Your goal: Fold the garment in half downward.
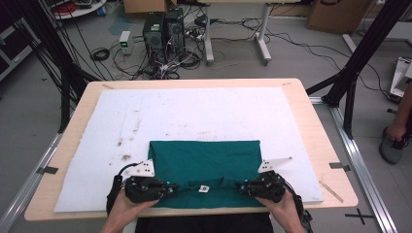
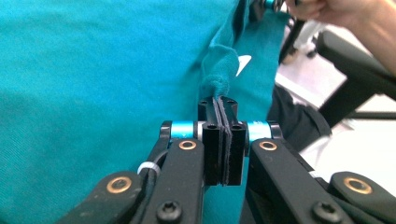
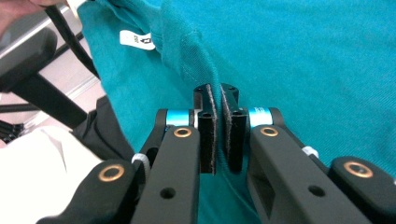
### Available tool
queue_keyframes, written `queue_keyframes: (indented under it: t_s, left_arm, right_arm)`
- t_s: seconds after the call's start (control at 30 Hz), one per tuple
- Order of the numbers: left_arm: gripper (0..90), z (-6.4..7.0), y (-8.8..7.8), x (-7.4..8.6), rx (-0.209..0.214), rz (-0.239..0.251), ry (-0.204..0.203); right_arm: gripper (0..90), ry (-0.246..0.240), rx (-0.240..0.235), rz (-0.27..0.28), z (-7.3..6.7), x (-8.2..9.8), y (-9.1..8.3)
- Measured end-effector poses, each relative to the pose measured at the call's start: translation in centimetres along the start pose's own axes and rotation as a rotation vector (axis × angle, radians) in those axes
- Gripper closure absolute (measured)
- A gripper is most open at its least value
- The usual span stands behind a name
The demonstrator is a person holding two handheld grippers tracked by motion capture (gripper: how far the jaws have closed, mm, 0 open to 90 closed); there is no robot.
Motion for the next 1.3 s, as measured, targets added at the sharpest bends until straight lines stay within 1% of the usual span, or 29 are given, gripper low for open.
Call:
queue_keyframes:
  t_s: [0.03,0.1,0.13,0.17,0.23,0.27,0.3,0.33,0.4,0.43,0.47,0.5,0.53,0.57,0.63,0.67,0.7,0.73,0.8,0.83,0.9,0.97,1.0,1.03,1.1,1.13,1.23,1.3]
  left_arm:
    - [88.5,0.1,0.1,0.3,0.001,-0.008,0.003]
    - [88.2,0.4,0.1,0.5,0.004,-0.015,0.012]
    - [87.8,0.4,0.0,0.5,0.011,-0.013,0.015]
    - [85.3,0.6,-0.2,0.4,0.029,-0.005,0.018]
    - [72.9,0.7,-0.8,-0.1,0.062,0.028,0.022]
    - [67.0,0.6,-1.0,-0.4,0.059,0.053,0.014]
    - [63.8,0.3,-1.3,-0.8,0.039,0.077,0.009]
    - [61.9,-0.1,-1.5,-1.1,0.014,0.097,0.006]
    - [60.9,-0.8,-1.8,-1.6,-0.042,0.121,-0.002]
    - [60.9,-1.0,-1.7,-1.7,-0.066,0.129,0.002]
    - [61.0,-1.1,-1.7,-1.7,-0.078,0.129,0.012]
    - [60.9,-1.3,-1.5,-1.7,-0.109,0.134,0.022]
    - [59.4,-1.5,-1.5,-1.8,-0.134,0.139,0.019]
    - [57.6,-1.9,-1.5,-1.8,-0.163,0.147,0.011]
    - [54.8,-3.0,-1.9,-2.1,-0.223,0.165,-0.011]
    - [54.1,-3.5,-2.1,-2.2,-0.24,0.168,-0.022]
    - [54.1,-4.1,-2.5,-2.5,-0.253,0.177,-0.032]
    - [53.7,-4.5,-2.7,-2.8,-0.263,0.181,-0.034]
    - [50.5,-5.6,-3.3,-3.5,-0.312,0.203,-0.057]
    - [48.2,-6.2,-3.6,-3.9,-0.324,0.209,-0.068]
    - [46.4,-7.2,-4.2,-4.7,-0.359,0.237,-0.082]
    - [44.9,-8.5,-4.6,-5.6,-0.388,0.253,-0.101]
    - [45.0,-9.2,-4.8,-5.9,-0.415,0.253,-0.108]
    - [45.2,-9.9,-4.9,-6.3,-0.431,0.25,-0.12]
    - [45.3,-11.4,-4.8,-6.8,-0.449,0.243,-0.153]
    - [45.3,-12.1,-4.6,-7.0,-0.445,0.231,-0.171]
    - [45.3,-14.1,-3.7,-6.8,-0.449,0.208,-0.212]
    - [45.3,-15.1,-3.3,-6.4,-0.47,0.174,-0.226]
  right_arm:
    - [86.1,-0.005,-0.002,-0.004,-0.1,0.2,0.0]
    - [79.0,0.003,-0.018,-0.01,-0.3,0.5,0.0]
    - [76.2,0.004,-0.03,-0.014,-0.5,0.6,-0.1]
    - [72.0,-0.001,-0.044,-0.01,-0.6,0.6,-0.3]
    - [68.9,0.008,-0.074,0.02,-0.8,0.4,-0.8]
    - [66.0,0.01,-0.076,0.044,-0.7,0.1,-1.2]
    - [62.4,0.025,-0.074,0.064,-0.6,-0.1,-1.5]
    - [61.8,0.037,-0.071,0.083,-0.4,-0.4,-1.8]
    - [58.4,0.048,-0.054,0.113,0.1,-0.9,-2.2]
    - [57.7,0.054,-0.033,0.12,0.5,-1.1,-2.3]
    - [56.6,0.054,-0.002,0.116,0.8,-1.3,-2.3]
    - [55.6,0.052,0.008,0.111,0.9,-1.3,-2.2]
    - [52.2,0.044,0.028,0.102,1.1,-1.4,-1.9]
    - [50.6,0.049,0.051,0.095,1.4,-1.3,-1.8]
    - [50.2,0.068,0.097,0.098,2.2,-1.2,-1.6]
    - [47.6,0.076,0.121,0.102,2.7,-1.2,-1.6]
    - [45.0,0.085,0.156,0.101,3.3,-1.2,-1.7]
    - [43.9,0.098,0.188,0.099,4.0,-1.3,-1.8]
    - [40.2,0.115,0.214,0.101,5.0,-1.3,-1.9]
    - [38.0,0.13,0.236,0.105,5.5,-1.4,-2.1]
    - [36.6,0.142,0.264,0.115,6.4,-1.7,-2.4]
    - [34.7,0.161,0.303,0.119,7.4,-2.1,-2.9]
    - [34.7,0.164,0.322,0.129,7.9,-2.3,-3.1]
    - [34.8,0.172,0.339,0.135,8.5,-2.5,-3.3]
    - [35.0,0.195,0.372,0.145,9.7,-3.0,-3.6]
    - [35.0,0.203,0.384,0.148,10.3,-3.1,-3.7]
    - [34.9,0.236,0.416,0.149,12.0,-3.4,-3.8]
    - [34.8,0.258,0.424,0.136,12.9,-3.5,-3.7]
Point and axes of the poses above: each handheld gripper's, and its own axes: y roughly forward along the jaws, x roughly out of its underside, z roughly to its right, the point moved 7 cm from there along y, roughly forward along the jaws, and after that the axes turned 9 degrees about -y, right-handed, at the moved point
